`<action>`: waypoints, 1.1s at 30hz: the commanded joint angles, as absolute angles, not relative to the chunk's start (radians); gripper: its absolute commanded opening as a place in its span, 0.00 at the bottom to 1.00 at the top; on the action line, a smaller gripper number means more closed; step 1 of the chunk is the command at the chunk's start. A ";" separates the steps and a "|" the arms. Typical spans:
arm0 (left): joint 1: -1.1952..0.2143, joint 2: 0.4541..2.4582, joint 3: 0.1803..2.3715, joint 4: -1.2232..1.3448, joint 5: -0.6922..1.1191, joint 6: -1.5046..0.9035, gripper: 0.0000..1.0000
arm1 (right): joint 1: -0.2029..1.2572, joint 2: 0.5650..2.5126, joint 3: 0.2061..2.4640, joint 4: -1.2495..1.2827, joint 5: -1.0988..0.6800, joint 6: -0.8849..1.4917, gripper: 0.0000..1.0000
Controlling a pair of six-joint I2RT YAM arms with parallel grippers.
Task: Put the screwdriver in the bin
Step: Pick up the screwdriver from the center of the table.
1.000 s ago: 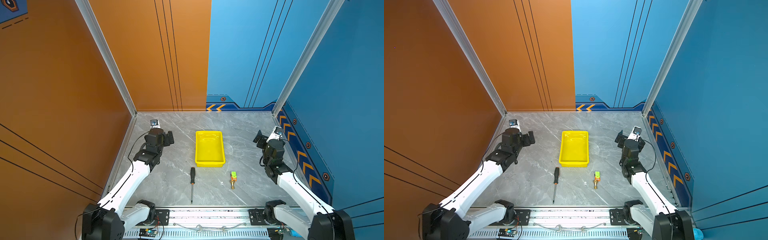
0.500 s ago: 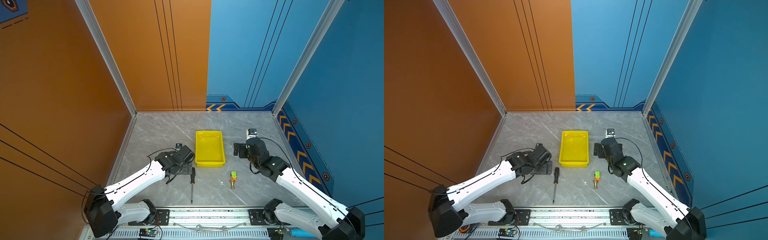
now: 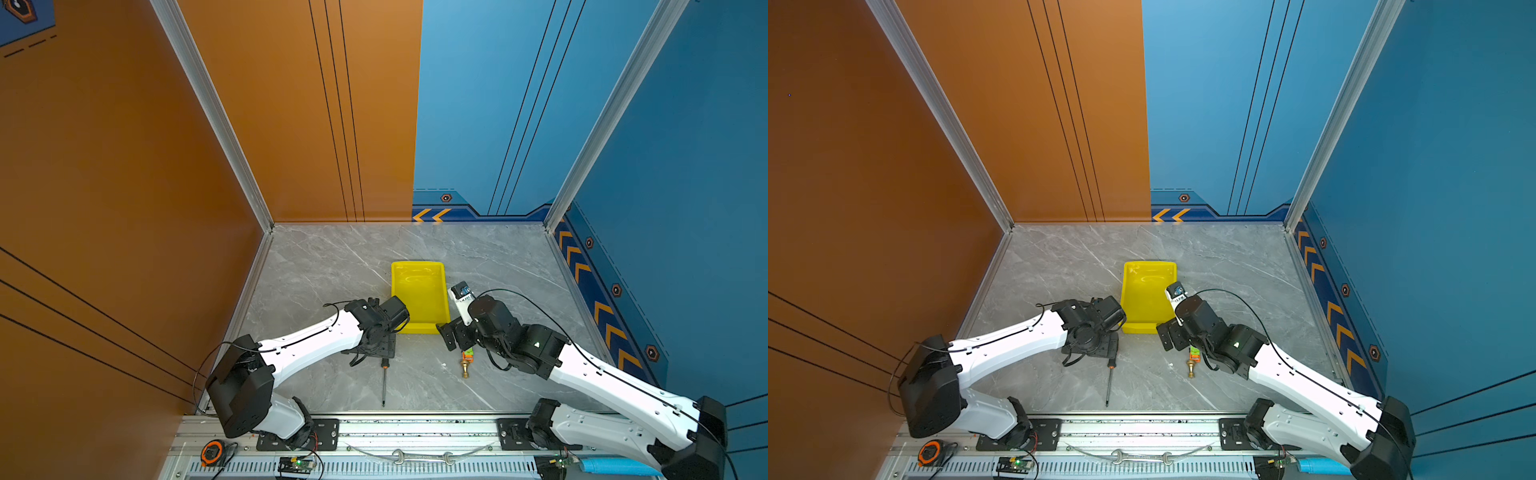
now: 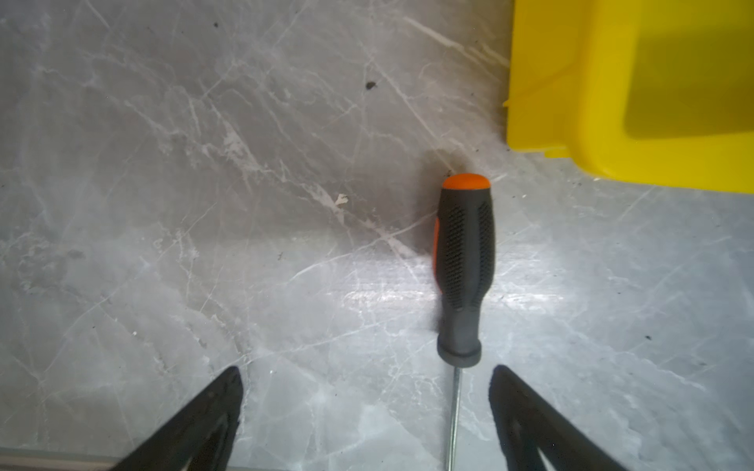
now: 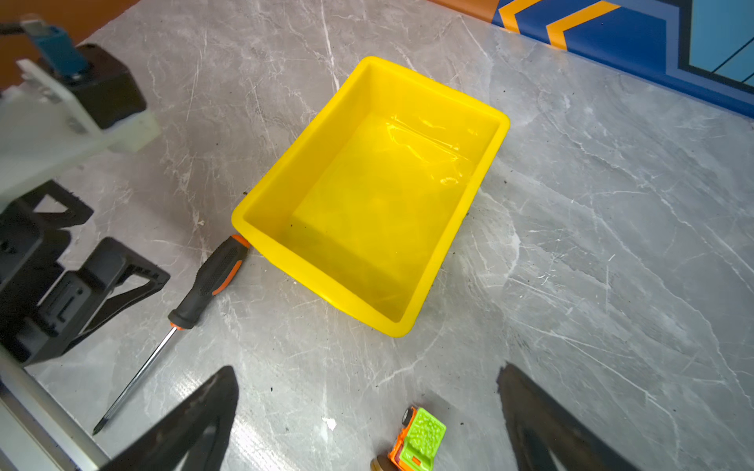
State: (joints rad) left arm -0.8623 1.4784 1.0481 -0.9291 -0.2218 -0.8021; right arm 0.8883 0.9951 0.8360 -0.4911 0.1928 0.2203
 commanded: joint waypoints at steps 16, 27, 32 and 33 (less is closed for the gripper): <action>-0.845 1.685 1.060 -0.750 -0.124 -0.787 0.68 | 0.977 0.892 0.738 -0.534 0.223 0.305 1.00; -0.836 1.728 1.004 -0.705 -0.124 -0.795 0.45 | 0.992 0.930 0.738 -0.505 0.214 0.318 1.00; -0.835 1.718 0.979 -0.705 -0.130 -0.810 0.34 | 0.994 0.928 0.732 -0.497 0.230 0.324 1.00; -0.835 1.714 0.973 -0.706 -0.131 -0.814 0.32 | 0.993 0.930 0.733 -0.495 0.232 0.321 1.00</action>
